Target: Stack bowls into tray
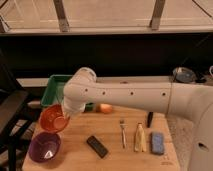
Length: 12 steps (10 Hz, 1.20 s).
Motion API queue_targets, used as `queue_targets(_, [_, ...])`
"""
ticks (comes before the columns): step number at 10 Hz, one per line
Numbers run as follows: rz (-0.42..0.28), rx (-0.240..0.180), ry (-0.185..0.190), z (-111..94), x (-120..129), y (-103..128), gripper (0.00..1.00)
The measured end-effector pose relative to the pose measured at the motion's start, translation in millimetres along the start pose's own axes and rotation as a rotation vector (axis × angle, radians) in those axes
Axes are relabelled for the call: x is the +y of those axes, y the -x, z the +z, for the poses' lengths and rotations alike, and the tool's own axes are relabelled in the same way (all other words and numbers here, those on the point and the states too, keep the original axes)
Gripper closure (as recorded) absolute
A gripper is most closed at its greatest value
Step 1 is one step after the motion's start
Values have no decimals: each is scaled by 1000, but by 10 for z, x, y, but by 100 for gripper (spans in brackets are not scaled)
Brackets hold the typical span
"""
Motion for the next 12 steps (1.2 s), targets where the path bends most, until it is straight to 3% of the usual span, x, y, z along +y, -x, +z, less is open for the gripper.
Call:
queue_targets(3, [-128,-48,49,130,-215,177,100])
queue_targets(6, [-210,-102,38,362,-388,528,96])
queue_targets(9, [-255,-130,0,578,-590,720,66])
queue_targets(12, [-231,-122,-4,653,-538,723,38])
